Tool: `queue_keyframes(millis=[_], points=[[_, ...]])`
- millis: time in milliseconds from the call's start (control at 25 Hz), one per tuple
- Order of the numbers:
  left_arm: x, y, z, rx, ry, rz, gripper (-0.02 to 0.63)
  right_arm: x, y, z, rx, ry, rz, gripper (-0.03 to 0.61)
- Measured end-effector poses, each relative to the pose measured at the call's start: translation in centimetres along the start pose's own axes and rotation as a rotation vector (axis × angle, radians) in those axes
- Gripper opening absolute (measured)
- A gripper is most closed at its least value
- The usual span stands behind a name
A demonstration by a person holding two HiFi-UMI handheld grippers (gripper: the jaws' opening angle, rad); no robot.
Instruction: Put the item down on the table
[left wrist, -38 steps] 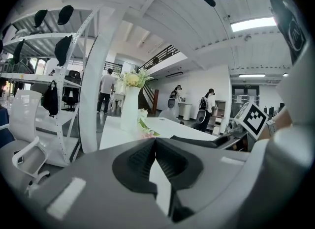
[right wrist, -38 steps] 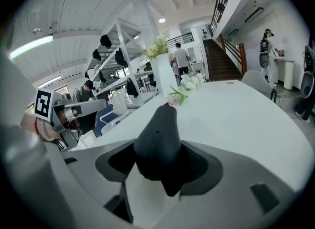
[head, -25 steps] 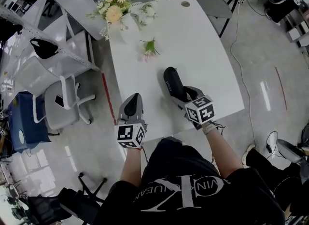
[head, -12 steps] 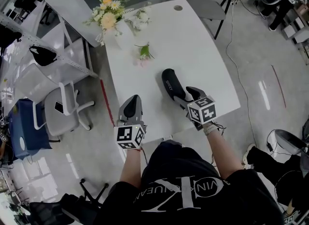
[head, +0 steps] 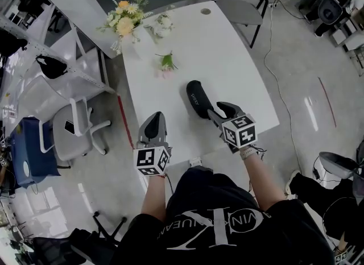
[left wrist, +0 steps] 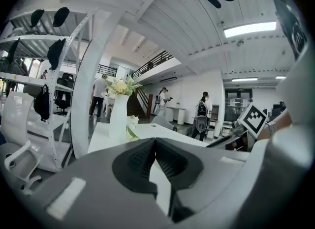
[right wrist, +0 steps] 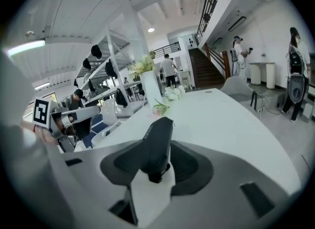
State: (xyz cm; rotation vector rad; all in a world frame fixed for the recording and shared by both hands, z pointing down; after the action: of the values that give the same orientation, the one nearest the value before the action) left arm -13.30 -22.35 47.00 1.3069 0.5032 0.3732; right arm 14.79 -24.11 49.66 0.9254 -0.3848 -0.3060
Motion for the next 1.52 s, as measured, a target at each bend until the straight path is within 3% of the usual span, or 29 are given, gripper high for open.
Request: queue_keyframes(millis=[200,360,1000,1520], points=[[0.8,-0.3,-1.0,0.022,-0.026,0.003,0.009,0.1,-0.4,-1.4,0.031,0.018,-0.030,0.077],[1.5,-0.3,-2.4,0.035,-0.051,0.000,0.009,-0.4,-0.7,-2.6,0.068,0.010,-0.059,0.043],[5.1,-1.1,-7.5,0.122,-0.109,0.009,0.009,-2.7,-1.8,-10.0,0.302,-0.004,-0.207,0.019],[8.2,-2.7,-11.2,0.187,-0.111,0.052,0.009,-3.8,-1.3,-15.5,0.438,-0.021,-0.258,0.014]])
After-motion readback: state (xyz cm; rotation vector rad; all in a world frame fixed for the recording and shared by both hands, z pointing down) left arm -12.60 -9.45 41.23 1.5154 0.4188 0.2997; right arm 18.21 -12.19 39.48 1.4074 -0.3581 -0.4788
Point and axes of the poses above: the fingertips, and each gripper's own axes: z forward along the fingers, x to its right, y out of its underside, the point moved 10 cm from there along -z, backward along the fingers, and after that the axes turned 5 degrees about y, right-handed, at the moved point
